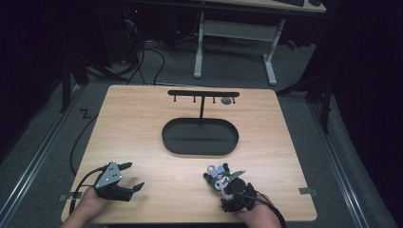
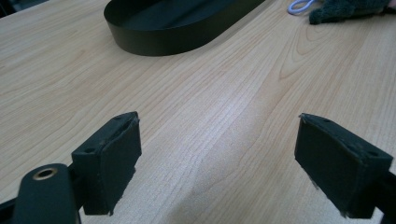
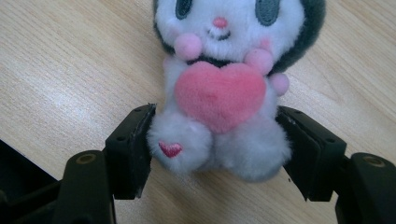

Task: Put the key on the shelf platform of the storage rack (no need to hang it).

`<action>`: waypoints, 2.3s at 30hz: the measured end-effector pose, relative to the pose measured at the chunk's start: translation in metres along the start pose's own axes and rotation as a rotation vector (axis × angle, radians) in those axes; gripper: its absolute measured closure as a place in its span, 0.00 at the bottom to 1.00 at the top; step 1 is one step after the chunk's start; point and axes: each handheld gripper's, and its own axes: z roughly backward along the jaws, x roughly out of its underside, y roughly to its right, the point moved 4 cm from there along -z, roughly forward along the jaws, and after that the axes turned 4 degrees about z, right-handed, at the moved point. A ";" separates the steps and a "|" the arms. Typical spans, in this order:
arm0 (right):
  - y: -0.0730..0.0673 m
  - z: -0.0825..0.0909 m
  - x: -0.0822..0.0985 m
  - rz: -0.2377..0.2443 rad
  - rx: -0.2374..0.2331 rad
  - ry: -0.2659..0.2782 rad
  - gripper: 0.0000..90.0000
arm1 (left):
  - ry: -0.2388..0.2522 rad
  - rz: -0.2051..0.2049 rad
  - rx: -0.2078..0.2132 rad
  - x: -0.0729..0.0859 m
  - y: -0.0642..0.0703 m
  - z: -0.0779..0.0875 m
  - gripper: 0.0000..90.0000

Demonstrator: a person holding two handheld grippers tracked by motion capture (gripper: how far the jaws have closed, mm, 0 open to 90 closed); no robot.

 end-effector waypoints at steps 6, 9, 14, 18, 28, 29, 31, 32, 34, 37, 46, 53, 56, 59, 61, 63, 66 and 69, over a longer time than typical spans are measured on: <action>-0.001 -0.002 -0.001 0.019 0.002 0.001 0.44 | 0.000 0.000 0.000 0.000 0.000 0.000 0.17; -0.001 -0.001 -0.001 0.029 0.005 0.008 0.51 | 0.000 0.001 0.000 0.000 0.000 0.000 0.17; 0.000 0.006 -0.003 0.014 -0.004 0.027 0.53 | 0.000 0.001 -0.001 0.000 0.000 0.000 0.17; 0.003 0.011 -0.005 0.009 0.002 0.035 0.53 | 0.000 0.000 -0.001 0.000 0.000 0.000 0.17; 0.009 0.020 -0.007 0.002 0.015 0.044 0.53 | 0.000 0.001 0.000 0.000 0.000 0.000 0.17; 0.010 0.021 -0.008 0.005 0.017 0.044 0.53 | 0.000 0.001 0.000 0.000 0.000 0.000 0.17; 0.011 0.022 -0.009 -0.002 0.018 0.048 0.53 | 0.000 0.001 0.000 0.000 0.000 0.000 0.17; 0.012 0.022 -0.009 0.000 0.019 0.049 0.53 | 0.000 0.001 0.000 0.000 0.000 0.000 0.17; 0.012 0.024 -0.010 -0.010 0.023 0.048 0.53 | 0.000 0.001 0.000 0.000 0.000 0.000 0.17; 0.015 0.025 -0.012 -0.011 0.025 0.053 0.53 | 0.000 0.002 0.000 0.000 0.000 0.000 0.17; 0.022 0.030 -0.020 -0.040 0.036 0.071 0.53 | 0.000 0.001 0.001 0.000 0.000 0.000 0.17; 0.030 0.034 -0.028 -0.037 0.047 0.080 0.53 | 0.002 0.002 0.002 0.000 0.000 0.000 0.17; 0.032 0.035 -0.033 -0.036 0.046 0.085 0.53 | 0.001 0.000 0.003 0.000 0.000 0.000 0.17; 0.033 0.035 -0.038 -0.036 0.049 0.086 0.53 | 0.001 0.000 0.003 0.000 0.000 0.000 0.17; 0.034 0.035 -0.042 -0.040 0.051 0.087 0.53 | 0.001 0.000 0.003 0.000 0.000 0.000 0.17; 0.035 0.035 -0.045 -0.034 0.054 0.090 0.53 | 0.001 0.000 0.003 0.000 0.000 0.000 0.17; 0.037 0.035 -0.051 -0.033 0.054 0.099 0.53 | 0.001 0.001 0.003 0.000 0.000 0.000 0.17; 0.038 0.034 -0.056 -0.044 0.052 0.107 0.53 | 0.001 0.000 0.003 0.000 0.000 0.000 0.17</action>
